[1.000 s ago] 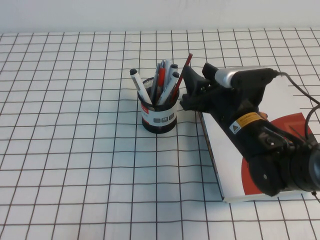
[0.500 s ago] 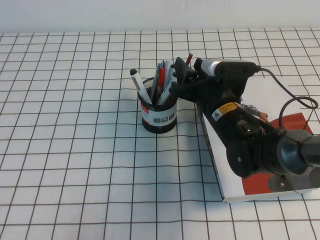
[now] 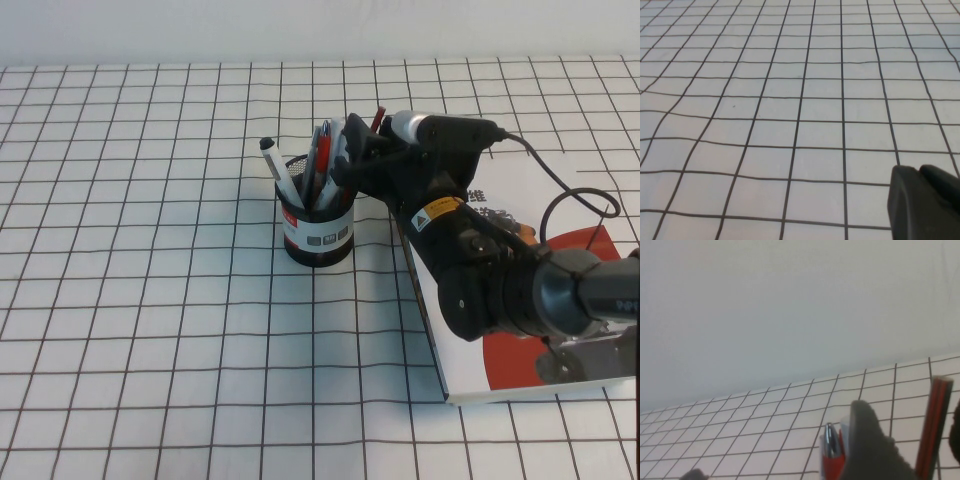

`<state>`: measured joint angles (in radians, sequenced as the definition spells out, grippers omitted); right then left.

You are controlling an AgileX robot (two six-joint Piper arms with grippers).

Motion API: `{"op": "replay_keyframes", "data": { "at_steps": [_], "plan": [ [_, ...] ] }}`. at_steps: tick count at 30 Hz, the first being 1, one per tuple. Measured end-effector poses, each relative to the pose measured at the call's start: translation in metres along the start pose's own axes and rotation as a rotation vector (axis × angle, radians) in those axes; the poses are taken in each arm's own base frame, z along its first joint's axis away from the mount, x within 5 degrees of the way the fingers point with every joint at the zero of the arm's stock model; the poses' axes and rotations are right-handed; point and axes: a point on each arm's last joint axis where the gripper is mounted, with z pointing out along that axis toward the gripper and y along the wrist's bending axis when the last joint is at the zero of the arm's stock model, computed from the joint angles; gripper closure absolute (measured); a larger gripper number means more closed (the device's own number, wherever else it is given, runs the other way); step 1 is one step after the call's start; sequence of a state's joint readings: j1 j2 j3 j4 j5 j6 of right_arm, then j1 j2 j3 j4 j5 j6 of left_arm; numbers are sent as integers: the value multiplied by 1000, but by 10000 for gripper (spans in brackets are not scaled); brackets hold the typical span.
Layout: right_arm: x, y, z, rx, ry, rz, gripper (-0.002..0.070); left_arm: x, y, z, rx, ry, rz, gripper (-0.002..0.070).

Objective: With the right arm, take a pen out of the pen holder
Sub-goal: 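Take a marker out of the pen holder and lay it on the table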

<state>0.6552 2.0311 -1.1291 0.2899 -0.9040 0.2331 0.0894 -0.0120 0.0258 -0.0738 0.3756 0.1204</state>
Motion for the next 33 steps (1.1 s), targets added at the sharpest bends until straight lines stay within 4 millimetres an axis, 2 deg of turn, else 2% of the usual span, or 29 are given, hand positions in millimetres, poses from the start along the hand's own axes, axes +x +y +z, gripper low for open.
{"op": "replay_keyframes", "data": {
  "at_steps": [4, 9, 14, 33],
  "plan": [
    [0, 0, 0, 1, 0, 1, 410, 0, 0, 0, 0, 0, 0, 678],
    [0, -1, 1, 3, 0, 1, 542, 0, 0, 0, 0, 0, 0, 678],
    [0, -1, 1, 3, 0, 1, 626, 0, 0, 0, 0, 0, 0, 678],
    [-1, -3, 1, 33, -9, 26, 645, 0, 0, 0, 0, 0, 0, 678]
  ]
}}
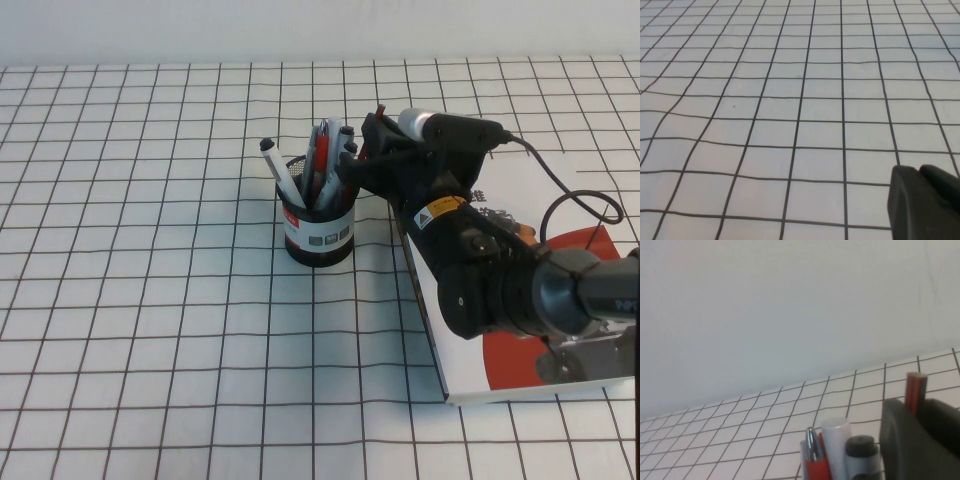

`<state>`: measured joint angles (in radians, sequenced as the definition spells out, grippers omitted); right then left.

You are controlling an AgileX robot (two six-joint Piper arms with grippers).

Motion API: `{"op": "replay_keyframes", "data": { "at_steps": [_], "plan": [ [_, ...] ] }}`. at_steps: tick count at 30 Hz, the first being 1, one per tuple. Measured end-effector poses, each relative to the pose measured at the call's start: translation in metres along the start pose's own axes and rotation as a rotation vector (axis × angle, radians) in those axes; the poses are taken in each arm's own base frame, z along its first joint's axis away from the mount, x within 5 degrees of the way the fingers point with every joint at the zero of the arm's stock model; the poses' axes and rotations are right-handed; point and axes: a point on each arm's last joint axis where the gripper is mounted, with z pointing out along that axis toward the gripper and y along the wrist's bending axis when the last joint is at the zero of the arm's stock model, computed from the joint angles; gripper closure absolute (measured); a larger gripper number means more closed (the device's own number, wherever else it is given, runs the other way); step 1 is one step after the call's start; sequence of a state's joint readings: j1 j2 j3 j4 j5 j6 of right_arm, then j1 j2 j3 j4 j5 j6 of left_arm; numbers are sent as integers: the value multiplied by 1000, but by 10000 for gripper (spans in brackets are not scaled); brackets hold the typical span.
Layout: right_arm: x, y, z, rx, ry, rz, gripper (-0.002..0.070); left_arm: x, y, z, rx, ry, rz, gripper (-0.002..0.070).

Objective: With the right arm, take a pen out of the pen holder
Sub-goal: 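Take a marker out of the pen holder and lay it on the table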

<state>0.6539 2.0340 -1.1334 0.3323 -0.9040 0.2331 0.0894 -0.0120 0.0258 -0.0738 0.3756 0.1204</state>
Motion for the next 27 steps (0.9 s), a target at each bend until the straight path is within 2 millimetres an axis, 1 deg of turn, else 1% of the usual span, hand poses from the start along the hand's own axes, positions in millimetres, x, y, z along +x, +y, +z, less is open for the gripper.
{"op": "replay_keyframes", "data": {
  "at_steps": [3, 6, 9, 15, 18, 21, 23, 26, 27],
  "plan": [
    [-1, 0, 0, 0, 0, 0, 645, 0, 0, 0, 0, 0, 0, 678],
    [-9, 3, -1, -6, -15, 6, 645, 0, 0, 0, 0, 0, 0, 678],
    [-24, 9, -3, -16, -31, 1, 646, 0, 0, 0, 0, 0, 0, 678],
    [-60, 26, -13, -57, -39, -66, 646, 0, 0, 0, 0, 0, 0, 678],
    [-82, 36, -20, -74, -50, -122, 646, 0, 0, 0, 0, 0, 0, 678],
    [-111, 47, -32, -97, -82, -169, 646, 0, 0, 0, 0, 0, 0, 678],
    [-132, 56, -43, -118, -100, -199, 646, 0, 0, 0, 0, 0, 0, 678],
    [-159, 67, -62, -145, -86, -248, 646, 0, 0, 0, 0, 0, 0, 678],
    [-165, 69, -67, -152, -69, -262, 646, 0, 0, 0, 0, 0, 0, 678]
  ]
}}
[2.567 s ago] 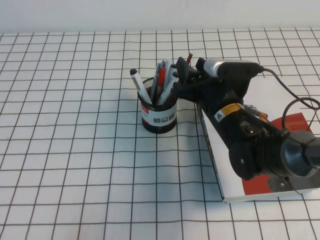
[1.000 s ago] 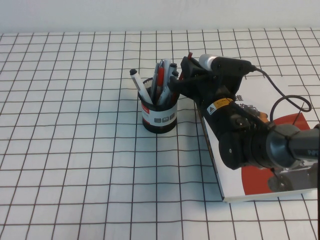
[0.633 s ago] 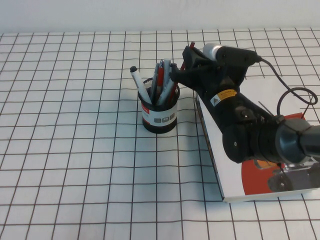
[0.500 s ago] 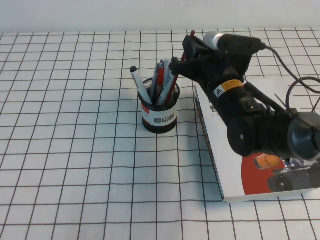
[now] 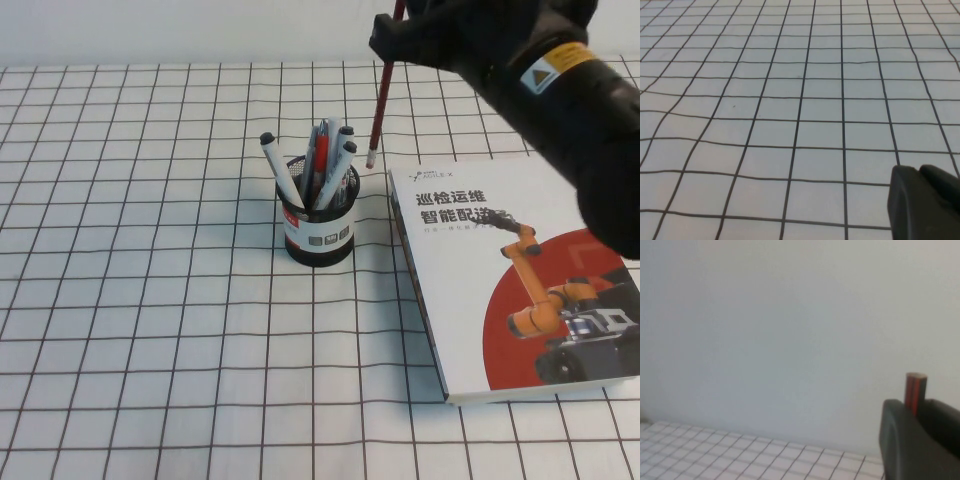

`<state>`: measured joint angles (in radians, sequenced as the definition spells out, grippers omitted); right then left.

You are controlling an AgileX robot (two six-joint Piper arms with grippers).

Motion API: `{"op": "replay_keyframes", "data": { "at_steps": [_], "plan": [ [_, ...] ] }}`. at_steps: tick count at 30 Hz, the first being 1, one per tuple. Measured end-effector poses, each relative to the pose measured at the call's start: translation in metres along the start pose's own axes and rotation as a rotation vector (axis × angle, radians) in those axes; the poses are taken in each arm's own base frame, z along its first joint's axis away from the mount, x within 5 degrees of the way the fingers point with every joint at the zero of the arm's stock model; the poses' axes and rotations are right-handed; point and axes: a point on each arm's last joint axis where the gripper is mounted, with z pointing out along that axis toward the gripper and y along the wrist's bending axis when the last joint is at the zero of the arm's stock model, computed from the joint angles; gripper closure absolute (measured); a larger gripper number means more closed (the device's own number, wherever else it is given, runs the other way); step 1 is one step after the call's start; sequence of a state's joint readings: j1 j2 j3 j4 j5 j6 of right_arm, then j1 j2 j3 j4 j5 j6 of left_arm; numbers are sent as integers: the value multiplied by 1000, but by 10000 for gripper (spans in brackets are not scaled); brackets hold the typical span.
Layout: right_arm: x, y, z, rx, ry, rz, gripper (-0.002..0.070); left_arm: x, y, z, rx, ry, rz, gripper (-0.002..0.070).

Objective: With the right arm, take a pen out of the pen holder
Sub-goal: 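Take a marker out of the pen holder and lay it on the table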

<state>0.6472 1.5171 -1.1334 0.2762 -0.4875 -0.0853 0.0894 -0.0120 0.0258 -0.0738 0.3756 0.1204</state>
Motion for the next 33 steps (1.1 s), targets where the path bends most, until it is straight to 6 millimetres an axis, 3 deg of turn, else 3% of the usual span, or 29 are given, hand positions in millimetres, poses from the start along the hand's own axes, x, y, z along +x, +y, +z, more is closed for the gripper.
{"op": "replay_keyframes", "data": {
  "at_steps": [5, 9, 12, 20, 27, 33],
  "plan": [
    [-30, 11, -24, -70, 214, -17, 646, 0, 0, 0, 0, 0, 0, 678],
    [-33, 19, -30, -106, 454, 8, 646, 0, 0, 0, 0, 0, 0, 678],
    [-23, 21, -27, -100, 637, 44, 647, 0, 0, 0, 0, 0, 0, 678],
    [43, 17, 0, 11, 1037, 149, 647, 0, 0, 0, 0, 0, 0, 678],
    [114, 10, 20, 88, 1202, 266, 647, 0, 0, 0, 0, 0, 0, 678],
    [148, 5, 26, 109, 1268, 331, 647, 0, 0, 0, 0, 0, 0, 678]
  ]
}}
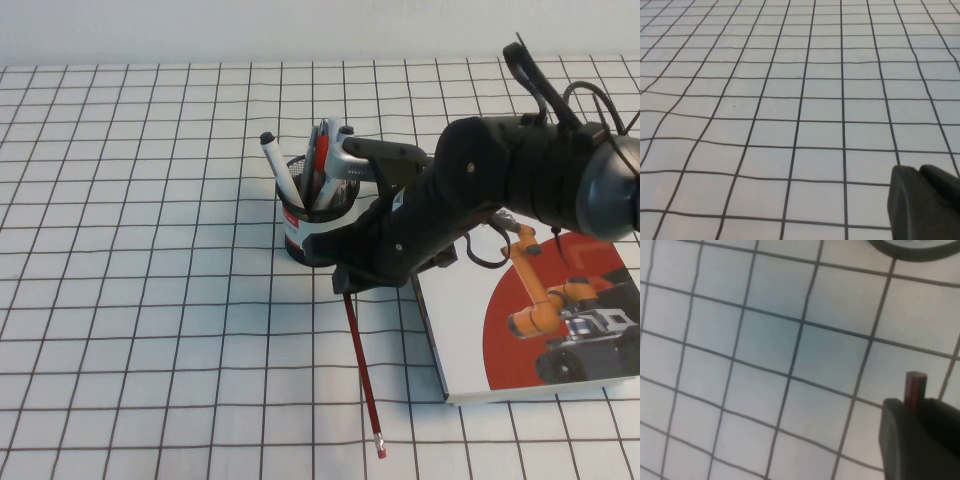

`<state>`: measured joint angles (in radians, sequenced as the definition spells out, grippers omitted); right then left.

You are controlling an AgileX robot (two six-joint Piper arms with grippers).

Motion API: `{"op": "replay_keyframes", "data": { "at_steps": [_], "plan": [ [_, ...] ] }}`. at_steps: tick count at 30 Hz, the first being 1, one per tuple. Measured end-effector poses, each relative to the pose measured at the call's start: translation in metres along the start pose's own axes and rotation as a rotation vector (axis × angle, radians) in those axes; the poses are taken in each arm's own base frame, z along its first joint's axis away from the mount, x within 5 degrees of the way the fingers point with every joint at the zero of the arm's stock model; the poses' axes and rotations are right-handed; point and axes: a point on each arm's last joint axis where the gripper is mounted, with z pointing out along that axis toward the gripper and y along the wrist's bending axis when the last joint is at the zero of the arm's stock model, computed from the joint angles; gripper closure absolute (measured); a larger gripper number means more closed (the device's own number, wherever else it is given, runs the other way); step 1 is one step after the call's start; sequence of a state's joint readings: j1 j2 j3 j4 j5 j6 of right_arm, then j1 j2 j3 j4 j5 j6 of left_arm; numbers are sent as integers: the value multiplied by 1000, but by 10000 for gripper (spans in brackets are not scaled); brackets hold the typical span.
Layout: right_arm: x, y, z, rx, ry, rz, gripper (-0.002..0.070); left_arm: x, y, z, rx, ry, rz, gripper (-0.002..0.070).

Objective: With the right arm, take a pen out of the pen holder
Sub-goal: 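Take a marker out of the pen holder and lay it on the table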

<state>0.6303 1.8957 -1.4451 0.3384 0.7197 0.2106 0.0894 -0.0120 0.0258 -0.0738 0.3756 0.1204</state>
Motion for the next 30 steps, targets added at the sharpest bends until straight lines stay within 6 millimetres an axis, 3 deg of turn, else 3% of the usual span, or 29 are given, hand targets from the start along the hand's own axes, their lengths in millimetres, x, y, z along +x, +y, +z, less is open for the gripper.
{"op": "replay_keyframes", "data": {
  "at_steps": [14, 30],
  "plan": [
    [-8, -21, 22, 20, 7, 65, 647, 0, 0, 0, 0, 0, 0, 678],
    [-12, -26, 38, 12, -33, 96, 647, 0, 0, 0, 0, 0, 0, 678]
  ]
}}
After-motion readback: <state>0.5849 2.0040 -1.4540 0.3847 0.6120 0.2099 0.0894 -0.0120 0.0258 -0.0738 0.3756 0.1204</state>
